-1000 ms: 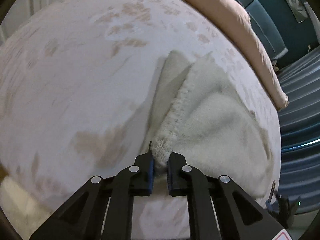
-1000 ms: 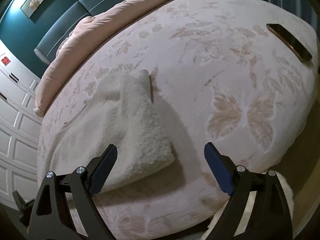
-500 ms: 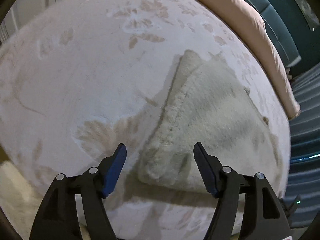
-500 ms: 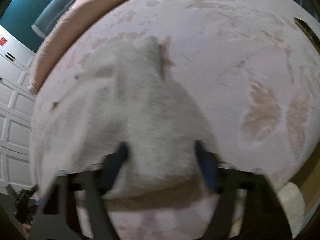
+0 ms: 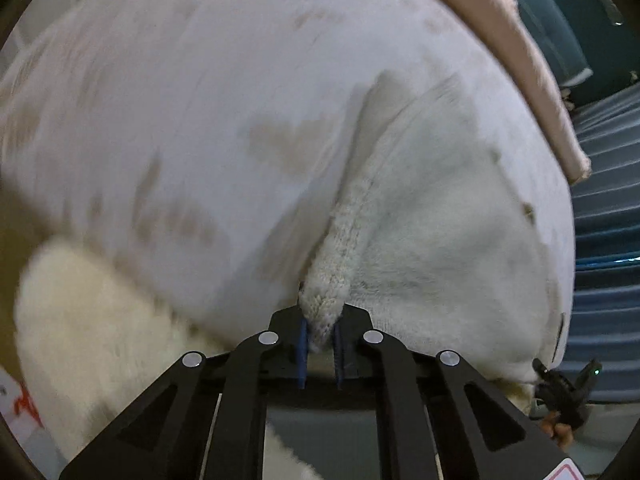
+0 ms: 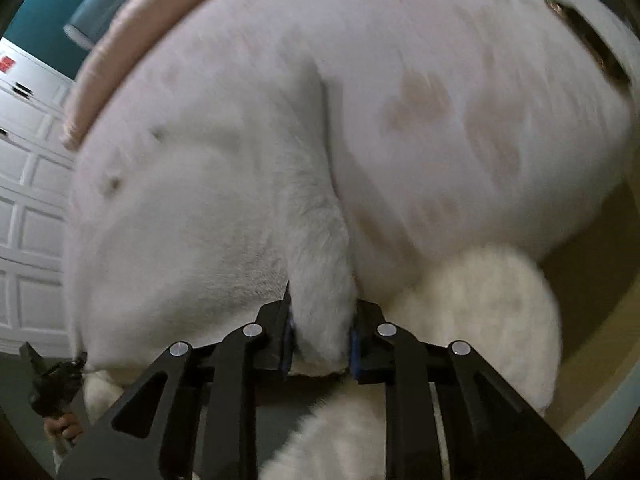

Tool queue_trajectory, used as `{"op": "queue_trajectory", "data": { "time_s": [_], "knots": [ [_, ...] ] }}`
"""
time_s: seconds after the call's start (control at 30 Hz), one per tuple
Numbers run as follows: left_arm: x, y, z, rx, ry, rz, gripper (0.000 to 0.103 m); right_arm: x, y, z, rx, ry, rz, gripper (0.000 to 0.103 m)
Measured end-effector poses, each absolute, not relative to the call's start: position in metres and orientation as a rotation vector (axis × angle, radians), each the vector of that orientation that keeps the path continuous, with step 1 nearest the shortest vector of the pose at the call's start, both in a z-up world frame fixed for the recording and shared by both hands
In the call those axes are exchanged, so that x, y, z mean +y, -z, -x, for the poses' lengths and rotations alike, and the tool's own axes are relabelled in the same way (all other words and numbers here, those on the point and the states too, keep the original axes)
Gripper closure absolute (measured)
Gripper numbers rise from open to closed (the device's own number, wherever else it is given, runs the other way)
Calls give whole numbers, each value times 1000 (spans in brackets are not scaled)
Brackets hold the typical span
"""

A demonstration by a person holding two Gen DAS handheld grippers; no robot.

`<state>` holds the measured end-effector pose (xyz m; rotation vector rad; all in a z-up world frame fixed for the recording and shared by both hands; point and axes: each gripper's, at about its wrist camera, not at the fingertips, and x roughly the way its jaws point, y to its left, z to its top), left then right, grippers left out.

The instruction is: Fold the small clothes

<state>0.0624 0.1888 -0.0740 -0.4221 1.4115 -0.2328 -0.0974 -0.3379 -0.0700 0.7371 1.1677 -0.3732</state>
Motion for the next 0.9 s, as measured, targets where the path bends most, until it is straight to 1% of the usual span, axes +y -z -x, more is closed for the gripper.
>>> {"op": "queue_trajectory", "data": {
  "time_s": [0.03,0.07,0.13,0.2,0.23,0.27,0.3,0.33,0.37,0.47,0.63,0.67,0.7,0.73,0.77,0.8,0.83,0.9],
  "knots": [
    [185,79,-55,1410,225,404,92,-334,76,101,1178,382,-728,78],
    [181,77,-52,1391,218,400,92,-332,75,103,1174,395,-722,72],
    [176,60,-54,1346,220,385,89,-334,60,103,1147,423,-701,69],
    [174,39,-57,1302,243,374,89,-336,41,104,1111,457,-646,57],
    [172,24,-62,1264,254,363,84,-340,24,103,1067,490,-591,51],
    [170,12,-66,1229,260,356,78,-343,13,102,1032,500,-569,41],
    [170,2,-71,1190,263,354,62,-349,4,97,1004,497,-560,37],
    [167,-8,-82,1144,261,356,49,-352,-5,89,969,481,-548,37],
    [164,-13,-92,1117,264,362,44,-355,-10,80,953,472,-538,37],
    [148,-10,-131,1103,267,353,32,-363,-8,44,929,430,-514,37],
    [111,33,-184,1191,260,348,32,-359,28,-21,976,417,-483,36],
    [106,43,-190,1208,246,340,32,-357,34,-28,989,411,-480,37],
    [105,48,-192,1214,242,340,34,-355,42,-37,1012,412,-470,42],
    [102,55,-194,1218,276,356,41,-353,48,-41,1026,414,-463,50],
    [100,59,-195,1226,295,360,76,-350,53,-45,1042,399,-463,78],
    [98,62,-197,1245,314,360,98,-349,52,-49,1054,375,-473,96],
    [97,61,-198,1255,328,367,98,-347,45,-47,1031,366,-482,96],
    [105,36,-194,1160,345,389,98,-349,10,-35,889,312,-525,97]
  ]
}}
